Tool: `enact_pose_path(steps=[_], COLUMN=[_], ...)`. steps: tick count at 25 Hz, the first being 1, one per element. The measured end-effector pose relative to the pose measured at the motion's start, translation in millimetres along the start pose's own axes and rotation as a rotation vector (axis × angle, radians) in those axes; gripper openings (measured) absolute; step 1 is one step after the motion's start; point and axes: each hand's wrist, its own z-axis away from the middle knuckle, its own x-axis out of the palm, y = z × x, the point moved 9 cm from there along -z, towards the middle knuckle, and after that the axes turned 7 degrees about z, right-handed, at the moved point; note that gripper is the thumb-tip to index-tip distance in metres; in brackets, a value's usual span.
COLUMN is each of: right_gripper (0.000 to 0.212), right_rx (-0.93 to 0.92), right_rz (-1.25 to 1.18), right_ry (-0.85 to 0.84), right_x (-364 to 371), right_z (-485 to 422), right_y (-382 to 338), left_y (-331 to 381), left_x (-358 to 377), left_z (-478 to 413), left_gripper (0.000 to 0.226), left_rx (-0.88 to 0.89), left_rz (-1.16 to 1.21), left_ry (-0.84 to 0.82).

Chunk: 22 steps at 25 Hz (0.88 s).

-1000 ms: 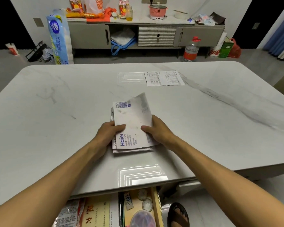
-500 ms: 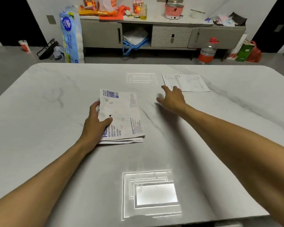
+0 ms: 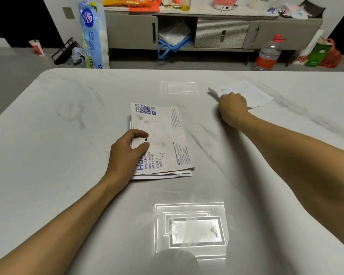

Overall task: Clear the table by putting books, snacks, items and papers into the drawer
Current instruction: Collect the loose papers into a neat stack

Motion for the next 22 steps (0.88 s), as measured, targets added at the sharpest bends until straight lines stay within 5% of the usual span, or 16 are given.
enact_pose_path(steps=[4, 8, 13, 18, 20, 22], right_gripper=[0.037, 0.034, 0.04, 0.028, 0.029, 0.028], right_rx=[-0.253, -0.239, -0.456, -0.714, -0.697, -0.676], right_rz=[0.123, -0.047, -0.464, -0.493, -0.532, -0.577], right_ry=[0.039, 0.09, 0.504, 0.3, 0.239, 0.2], right_x=[-20.9, -61.3, -155.9, -135.9, -123.9, -119.4], right_z=[51.9, 124.3, 269.1, 349.0, 356.8, 362.8], right_y=[-7.4, -0.1, -56.3, -118.3, -115.4, -111.7], left_y=[2.3, 3.2, -1.8, -2.9, -5.0, -5.6], left_x=[2.7, 1.6, -20.2, -32.4, -37.3, -38.3], left_z=[3.7, 43.7, 121.4, 157.5, 161.9, 163.8], left_gripper=[0.017, 0.018, 0.02, 0.072, 0.073, 0.051], left_rx=[-0.071, -0.249, -0.458, -0.656, -0.666, -0.616], left_rz=[-0.002, 0.008, 0.108, 0.399, 0.419, 0.323], left_ry=[-0.059, -0.159, -0.25, -0.218, -0.186, -0.162])
